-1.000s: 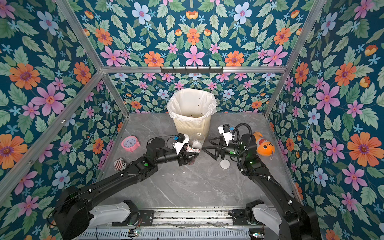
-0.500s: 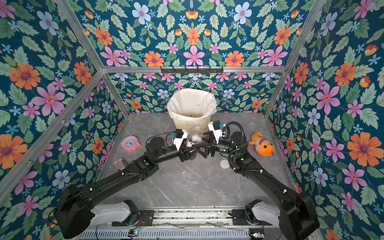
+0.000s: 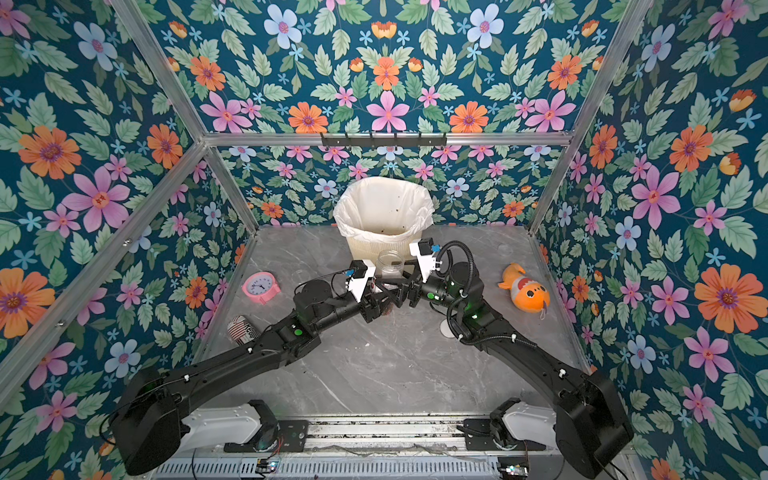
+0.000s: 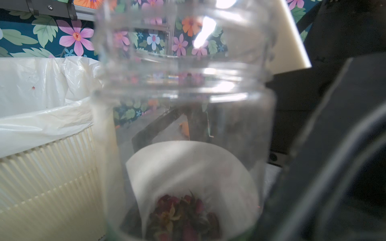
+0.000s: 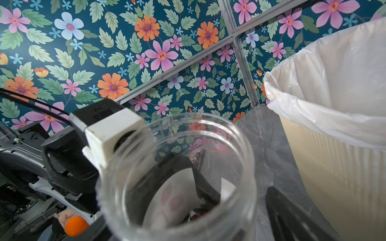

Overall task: Empty the moldy dried flower tea in the jars
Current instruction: Pour the moldy dried flower tea into the trash bin.

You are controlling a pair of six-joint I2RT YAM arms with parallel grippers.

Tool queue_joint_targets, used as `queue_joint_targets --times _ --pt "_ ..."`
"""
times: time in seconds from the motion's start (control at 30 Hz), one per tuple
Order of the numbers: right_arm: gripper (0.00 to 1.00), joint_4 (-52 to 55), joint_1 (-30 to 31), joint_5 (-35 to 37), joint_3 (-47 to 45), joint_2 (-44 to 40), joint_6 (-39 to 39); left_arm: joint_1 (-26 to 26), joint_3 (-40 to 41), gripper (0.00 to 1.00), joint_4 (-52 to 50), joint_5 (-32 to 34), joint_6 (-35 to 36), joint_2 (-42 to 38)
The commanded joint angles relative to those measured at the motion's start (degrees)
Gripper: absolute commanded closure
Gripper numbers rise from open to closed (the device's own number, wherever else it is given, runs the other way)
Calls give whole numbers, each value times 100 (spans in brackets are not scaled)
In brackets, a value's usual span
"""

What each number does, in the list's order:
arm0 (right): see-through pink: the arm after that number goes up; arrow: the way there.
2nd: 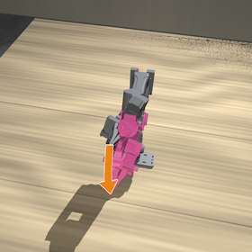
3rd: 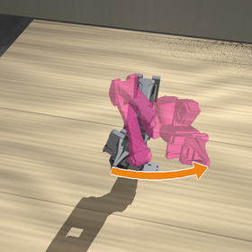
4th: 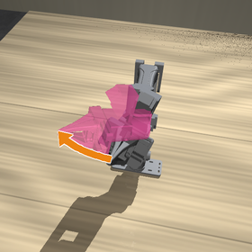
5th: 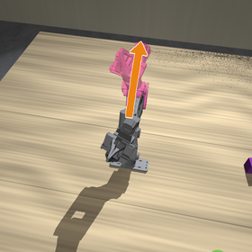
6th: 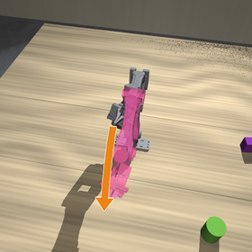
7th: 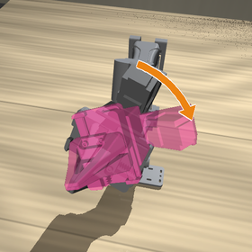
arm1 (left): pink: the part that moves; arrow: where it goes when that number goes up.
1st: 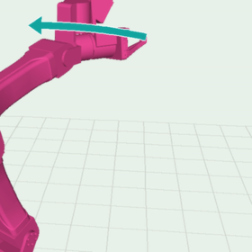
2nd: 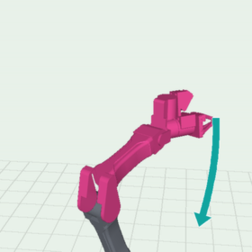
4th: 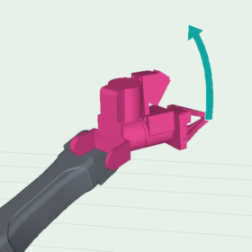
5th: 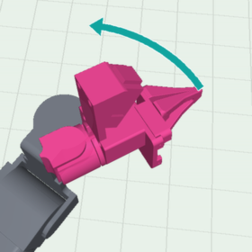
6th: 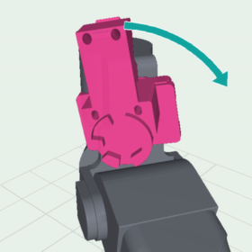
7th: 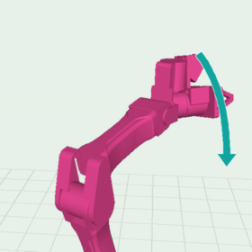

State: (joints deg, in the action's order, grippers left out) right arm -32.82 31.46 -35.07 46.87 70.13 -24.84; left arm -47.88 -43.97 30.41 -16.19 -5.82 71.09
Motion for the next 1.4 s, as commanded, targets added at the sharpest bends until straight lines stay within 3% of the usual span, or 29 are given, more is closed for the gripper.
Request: queue_joint_targets --times 0.0,0.17,0.4,0.63,0.9,1.03,1.23,1.37 --pt "12 -132 7 93 19 14 65 -7 0 46 359 -93 7 -34" --pt "28 -96 9 -10 76 44 74 -4 88 44 549 -315 -127 -33" --pt "37 54 9 17 78 -59 214 -2 125 32 553 -580 -197 -69" --pt "38 177 -11 26 90 -111 283 -2 173 16 561 -817 -296 -117" --pt "39 603 -360 -137 94 -251 538 74 114 9 -264 -937 -80 -456" --pt "39 1056 -567 -350 107 -294 964 207 -82 9 -805 -982 -134 -502" --pt "40 2563 -628 -106 317 -532 2458 867 -211 12 -688 -1487 -1237 -469" --pt "41 3370 -624 -2 531 -681 3269 1234 -851 17 -1242 -1868 -1729 -119"
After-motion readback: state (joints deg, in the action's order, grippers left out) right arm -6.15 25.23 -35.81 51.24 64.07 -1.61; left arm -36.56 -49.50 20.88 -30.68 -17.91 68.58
